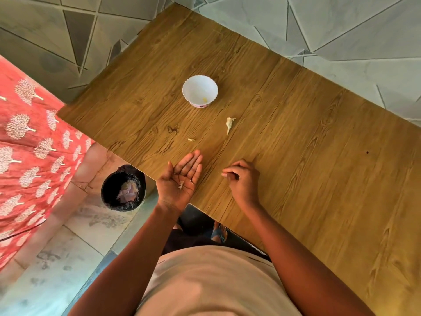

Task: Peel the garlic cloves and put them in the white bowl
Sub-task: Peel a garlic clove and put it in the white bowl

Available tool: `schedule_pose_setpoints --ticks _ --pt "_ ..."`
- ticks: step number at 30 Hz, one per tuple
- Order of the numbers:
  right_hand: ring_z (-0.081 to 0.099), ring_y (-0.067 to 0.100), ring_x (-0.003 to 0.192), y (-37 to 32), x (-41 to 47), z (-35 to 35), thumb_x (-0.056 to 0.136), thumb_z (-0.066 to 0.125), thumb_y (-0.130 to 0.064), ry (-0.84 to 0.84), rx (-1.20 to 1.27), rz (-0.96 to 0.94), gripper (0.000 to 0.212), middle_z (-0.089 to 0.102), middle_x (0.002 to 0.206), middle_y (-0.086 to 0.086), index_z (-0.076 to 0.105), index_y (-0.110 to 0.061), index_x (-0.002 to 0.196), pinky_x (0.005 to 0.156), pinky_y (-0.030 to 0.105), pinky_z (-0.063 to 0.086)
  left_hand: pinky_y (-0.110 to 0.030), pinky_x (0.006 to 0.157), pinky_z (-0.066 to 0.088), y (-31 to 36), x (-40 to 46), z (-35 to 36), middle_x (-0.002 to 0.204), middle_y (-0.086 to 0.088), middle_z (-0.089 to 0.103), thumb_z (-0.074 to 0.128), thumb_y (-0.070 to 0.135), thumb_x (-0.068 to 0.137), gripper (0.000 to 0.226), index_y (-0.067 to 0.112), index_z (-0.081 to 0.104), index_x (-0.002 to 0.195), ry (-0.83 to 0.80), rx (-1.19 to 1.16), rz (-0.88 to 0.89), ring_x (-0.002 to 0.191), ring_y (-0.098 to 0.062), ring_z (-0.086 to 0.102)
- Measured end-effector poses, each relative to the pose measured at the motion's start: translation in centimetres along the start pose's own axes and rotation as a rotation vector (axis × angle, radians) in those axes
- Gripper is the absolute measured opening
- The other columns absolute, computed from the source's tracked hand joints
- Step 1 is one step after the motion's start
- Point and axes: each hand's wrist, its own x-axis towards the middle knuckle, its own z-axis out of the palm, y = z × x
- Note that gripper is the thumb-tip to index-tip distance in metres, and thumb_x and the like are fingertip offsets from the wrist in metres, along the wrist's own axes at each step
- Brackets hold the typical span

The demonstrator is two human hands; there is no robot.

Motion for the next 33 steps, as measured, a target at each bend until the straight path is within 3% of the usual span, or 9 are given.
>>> schedule_pose_setpoints --ticks 6,11,16,21,25,30,33 --pt "0.069 0.017 0.095 0.6 0.4 0.7 0.082 0.071 0.013 -0.036 0.02 -0.001 0.022 0.06 0.103 0.001 0.076 -0.006 0.093 0.074 0.028 0.063 -0.044 0.111 0.046 0.0 0.1 -0.2 0.145 -0.027 0.054 0.023 0.04 0.11 0.068 -0.01 0.067 0.123 -0.007 0.001 -0.002 0.135 -0.038 0.054" --pt "0.064 0.021 0.098 1.0 0.5 1.2 0.08 0.076 0.004 -0.021 -0.036 -0.043 0.021 0.052 0.1 -0.014 0.076 -0.012 0.093 0.074 0.039 0.061 -0.044 0.113 0.044 -0.1 0.2 -0.1 0.145 -0.027 0.055 0.023 0.041 0.109 0.069 -0.01 0.066 0.124 -0.006 0.014 -0.012 0.135 -0.038 0.054" --pt "0.057 0.021 0.097 0.1 0.9 1.1 0.081 0.076 -0.001 0.0 -0.163 -0.114 0.016 0.059 0.096 -0.006 0.075 -0.014 0.089 0.074 0.047 0.056 -0.045 0.114 0.042 -0.3 0.4 -0.1 0.145 -0.027 0.054 0.022 0.04 0.109 0.069 -0.011 0.065 0.125 0.0 0.01 -0.016 0.135 -0.038 0.054" --pt "0.053 0.021 0.107 -0.7 1.1 1.5 0.088 0.069 -0.004 -0.076 -0.315 -0.11 0.012 0.057 0.109 0.003 0.07 -0.015 0.093 0.09 0.032 0.032 -0.045 0.113 0.043 -0.3 0.4 -0.1 0.145 -0.027 0.054 0.021 0.041 0.109 0.07 -0.011 0.065 0.124 0.006 0.007 -0.011 0.135 -0.038 0.054" --pt "0.061 0.007 0.102 -1.2 2.3 0.2 0.094 0.06 0.002 -0.071 0.001 0.089 0.019 0.058 0.113 0.0 0.066 -0.015 0.1 0.09 0.033 0.057 -0.044 0.112 0.043 -0.3 0.3 0.0 0.144 -0.026 0.056 0.021 0.04 0.109 0.071 -0.01 0.069 0.121 0.028 -0.005 0.005 0.135 -0.037 0.055" --pt "0.065 -0.001 0.091 -0.3 1.0 -1.7 0.09 0.066 0.006 -0.048 0.048 0.098 0.021 0.061 0.107 -0.002 0.071 -0.013 0.095 0.081 0.02 0.058 -0.044 0.113 0.043 -0.2 0.2 -0.2 0.145 -0.026 0.055 0.021 0.04 0.109 0.07 -0.01 0.068 0.121 0.038 -0.049 0.024 0.136 -0.037 0.054" --pt "0.068 -0.001 0.087 -0.1 0.3 -0.9 0.088 0.067 0.007 -0.058 0.035 0.102 0.02 0.062 0.105 -0.003 0.073 -0.011 0.096 0.078 0.021 0.06 -0.043 0.114 0.043 -0.2 0.1 -0.2 0.144 -0.026 0.055 0.021 0.04 0.109 0.07 -0.01 0.068 0.121 0.034 -0.045 0.029 0.135 -0.037 0.055"
